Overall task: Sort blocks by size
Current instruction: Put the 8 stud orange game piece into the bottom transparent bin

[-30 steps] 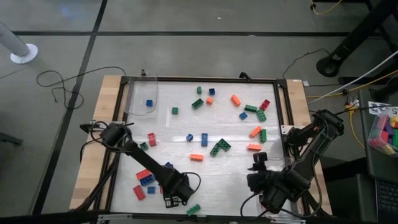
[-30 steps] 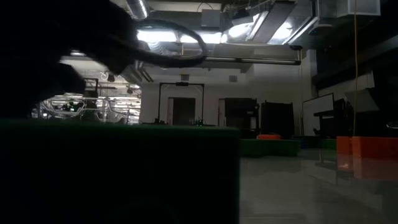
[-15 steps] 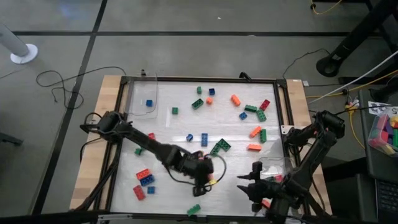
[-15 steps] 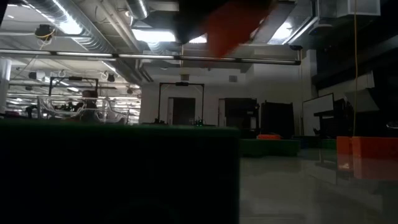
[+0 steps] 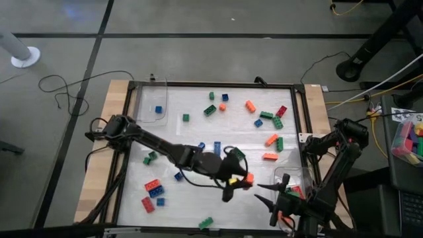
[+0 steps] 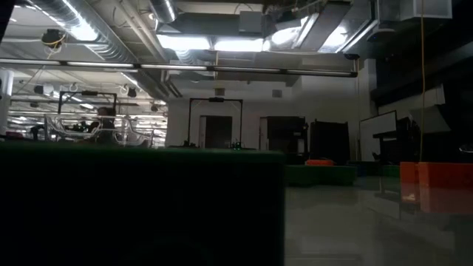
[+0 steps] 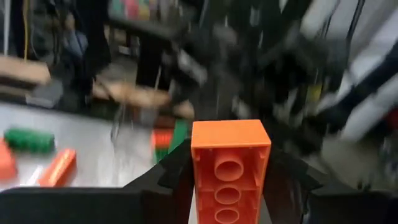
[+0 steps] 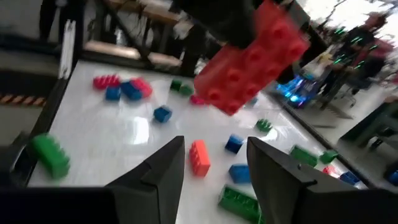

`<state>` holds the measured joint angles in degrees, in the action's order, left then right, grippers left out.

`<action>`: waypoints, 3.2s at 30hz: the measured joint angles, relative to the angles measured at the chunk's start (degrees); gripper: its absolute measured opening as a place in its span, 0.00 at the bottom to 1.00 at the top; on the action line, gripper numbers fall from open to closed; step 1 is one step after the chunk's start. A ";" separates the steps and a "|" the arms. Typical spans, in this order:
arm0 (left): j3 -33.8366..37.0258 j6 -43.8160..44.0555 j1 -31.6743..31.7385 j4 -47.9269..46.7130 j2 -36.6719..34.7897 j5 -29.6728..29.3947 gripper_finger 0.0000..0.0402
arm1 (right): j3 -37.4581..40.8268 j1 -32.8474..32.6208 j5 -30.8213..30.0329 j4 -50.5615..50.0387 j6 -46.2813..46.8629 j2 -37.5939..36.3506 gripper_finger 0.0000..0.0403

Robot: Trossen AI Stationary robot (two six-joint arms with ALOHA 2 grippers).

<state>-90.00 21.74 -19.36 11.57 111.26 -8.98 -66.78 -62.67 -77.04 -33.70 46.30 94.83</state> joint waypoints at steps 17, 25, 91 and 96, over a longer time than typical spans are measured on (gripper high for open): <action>-0.02 3.55 2.58 19.17 -0.07 -2.36 0.35 | -0.27 4.96 -10.80 0.77 -12.42 0.70 0.43; -0.02 0.14 3.06 19.85 -0.26 -2.23 0.35 | -7.22 2.67 -10.75 -4.12 -20.17 0.48 0.43; 3.94 -14.41 0.02 -11.01 -5.16 -7.66 0.35 | 24.00 -1.11 2.29 -15.22 47.96 -31.28 0.43; 5.17 -17.38 -1.10 -9.07 -5.16 -7.61 0.35 | 32.71 -1.07 5.11 7.56 47.96 -33.00 0.43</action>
<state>-84.83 4.36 -20.46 2.50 106.10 -16.59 -34.08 -63.75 -71.93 -26.14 94.26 61.83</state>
